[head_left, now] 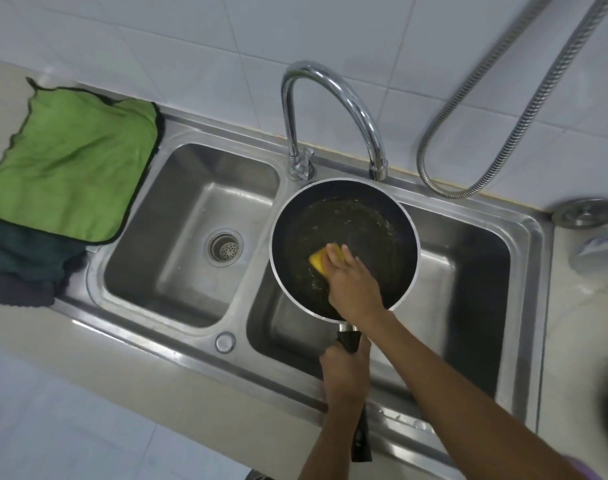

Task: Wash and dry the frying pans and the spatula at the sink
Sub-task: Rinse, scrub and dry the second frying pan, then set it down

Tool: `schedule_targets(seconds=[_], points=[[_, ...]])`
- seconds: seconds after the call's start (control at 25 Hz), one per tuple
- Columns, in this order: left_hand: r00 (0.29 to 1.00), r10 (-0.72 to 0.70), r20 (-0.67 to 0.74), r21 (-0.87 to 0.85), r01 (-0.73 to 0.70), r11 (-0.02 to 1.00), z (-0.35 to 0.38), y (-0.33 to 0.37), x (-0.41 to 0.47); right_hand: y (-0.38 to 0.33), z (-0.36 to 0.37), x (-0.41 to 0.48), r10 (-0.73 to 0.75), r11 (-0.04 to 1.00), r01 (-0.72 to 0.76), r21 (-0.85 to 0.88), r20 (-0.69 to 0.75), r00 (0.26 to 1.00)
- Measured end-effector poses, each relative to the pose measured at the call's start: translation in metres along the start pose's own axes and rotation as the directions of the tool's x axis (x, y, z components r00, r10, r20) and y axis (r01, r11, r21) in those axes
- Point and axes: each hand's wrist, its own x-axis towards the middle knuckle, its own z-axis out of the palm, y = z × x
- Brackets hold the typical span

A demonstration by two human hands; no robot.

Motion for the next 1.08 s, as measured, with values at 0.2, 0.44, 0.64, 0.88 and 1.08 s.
schedule_targets(seconds=[0.2,0.44,0.64,0.88,1.08], points=[[1.0,0.012,-0.021,0.006,-0.012,1.0,0.002,-0.004,0.0,0.021,-0.039,0.067,0.152,0.988,-0.153,-0.037,-0.036,0.988],[1.0,0.018,0.011,0.036,-0.019,0.999,-0.001,-0.002,0.002,0.011,0.006,-0.027,0.08,0.997,-0.079,0.02,-0.04,0.996],[1.0,0.029,0.006,0.036,-0.029,0.999,0.001,-0.001,0.0,-0.021,-0.016,0.054,0.028,0.999,-0.028,0.028,-0.018,0.999],[1.0,0.024,-0.013,-0.021,-0.025,0.999,0.003,-0.003,-0.001,0.06,-0.031,0.029,0.179,0.981,-0.182,-0.069,-0.055,0.982],[0.999,0.019,0.036,0.107,-0.023,0.994,-0.003,0.001,0.001,-0.002,0.012,-0.029,-0.008,1.0,0.008,-0.017,0.015,1.0]])
